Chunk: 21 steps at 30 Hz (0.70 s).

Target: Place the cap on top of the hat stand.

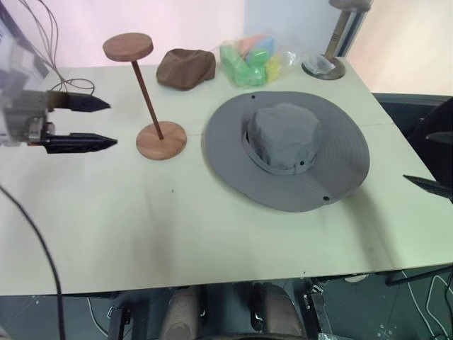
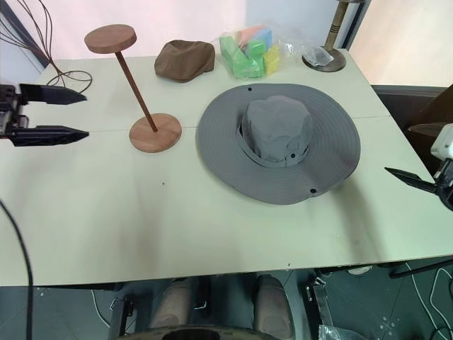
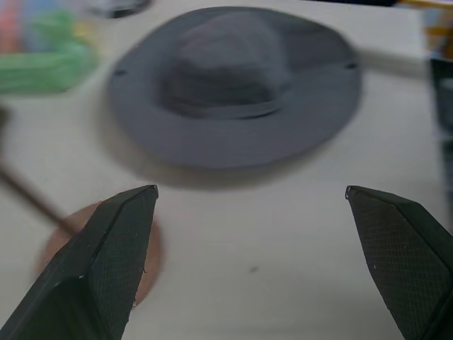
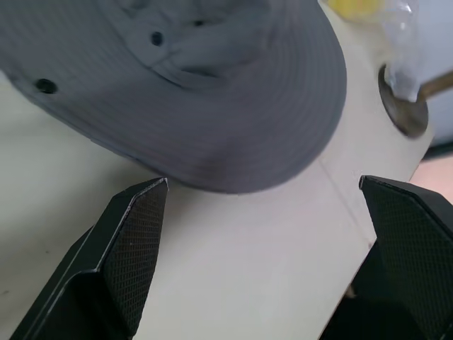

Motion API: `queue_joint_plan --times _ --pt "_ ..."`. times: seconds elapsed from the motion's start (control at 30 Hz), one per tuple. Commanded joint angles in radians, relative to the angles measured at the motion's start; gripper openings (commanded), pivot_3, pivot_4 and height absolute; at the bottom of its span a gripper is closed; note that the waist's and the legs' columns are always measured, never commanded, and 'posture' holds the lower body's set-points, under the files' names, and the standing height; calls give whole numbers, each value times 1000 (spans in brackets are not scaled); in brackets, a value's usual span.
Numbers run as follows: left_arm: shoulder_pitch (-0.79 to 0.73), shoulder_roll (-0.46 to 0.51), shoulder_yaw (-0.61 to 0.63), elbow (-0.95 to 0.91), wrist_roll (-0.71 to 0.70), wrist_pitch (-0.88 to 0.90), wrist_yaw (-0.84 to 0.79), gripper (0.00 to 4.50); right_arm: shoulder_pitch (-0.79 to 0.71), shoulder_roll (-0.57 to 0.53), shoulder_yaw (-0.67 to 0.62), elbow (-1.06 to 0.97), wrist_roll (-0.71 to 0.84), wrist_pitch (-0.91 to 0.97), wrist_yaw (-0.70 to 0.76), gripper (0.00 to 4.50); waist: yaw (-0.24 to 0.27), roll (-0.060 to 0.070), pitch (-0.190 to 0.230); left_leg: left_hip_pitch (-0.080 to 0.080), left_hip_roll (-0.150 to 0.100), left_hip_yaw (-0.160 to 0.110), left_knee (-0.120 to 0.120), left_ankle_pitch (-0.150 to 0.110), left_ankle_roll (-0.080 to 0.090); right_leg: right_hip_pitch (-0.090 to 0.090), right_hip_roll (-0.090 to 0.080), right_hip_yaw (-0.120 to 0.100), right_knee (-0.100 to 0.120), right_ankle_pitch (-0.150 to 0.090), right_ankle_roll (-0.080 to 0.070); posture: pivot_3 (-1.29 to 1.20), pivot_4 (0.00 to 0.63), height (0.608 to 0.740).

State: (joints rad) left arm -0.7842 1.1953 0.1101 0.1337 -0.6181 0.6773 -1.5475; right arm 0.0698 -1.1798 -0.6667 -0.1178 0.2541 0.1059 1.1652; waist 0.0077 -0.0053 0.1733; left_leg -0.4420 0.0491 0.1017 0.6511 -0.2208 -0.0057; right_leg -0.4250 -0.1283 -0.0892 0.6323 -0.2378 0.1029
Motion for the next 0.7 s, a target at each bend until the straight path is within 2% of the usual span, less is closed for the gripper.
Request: queue_joint_plan --times 0.03,0.13,0.23,0.33,0.57,0.7 --pt "-118 -11 -120 -34 -48 37 -64 4500 91 75 -23 -330 -60 52 -72 4418 6 -1 0 0 0 -1 0 1 -1 0 1 0 0 0 0 0 150 740" --pt "-182 0 -233 -48 -118 34 -67 4500 203 146 26 -507 -183 38 -129 4418 10 -2 1 -1 1 -3 1 1 -1 1 2 0 0 -2 2 0 150 740" --pt "-220 9 -306 -48 -154 13 -67 4500 248 198 85 -571 -294 15 -200 4418 6 -3 1 -2 0 -3 3 0 -1 1 2 1 -1 -3 3 0 150 740" --pt "-260 -6 -369 -34 -171 -9 -67 4500 275 274 215 -588 -472 -33 -329 4418 5 -7 1 -2 1 -4 4 0 0 1 2 1 -1 -5 -1 0 150 740" --pt "-318 -44 -429 5 -176 -28 -67 4500 224 416 477 -409 -780 -121 -609 4418 4 -7 1 -3 1 -4 4 0 0 0 2 1 -1 -5 -2 0 150 740" --pt "-326 -52 -426 3 -183 -18 -67 4500 144 465 576 -298 -858 -149 -708 4418 3 -7 1 -3 1 -4 4 0 0 0 2 1 0 -5 -2 0 150 740"
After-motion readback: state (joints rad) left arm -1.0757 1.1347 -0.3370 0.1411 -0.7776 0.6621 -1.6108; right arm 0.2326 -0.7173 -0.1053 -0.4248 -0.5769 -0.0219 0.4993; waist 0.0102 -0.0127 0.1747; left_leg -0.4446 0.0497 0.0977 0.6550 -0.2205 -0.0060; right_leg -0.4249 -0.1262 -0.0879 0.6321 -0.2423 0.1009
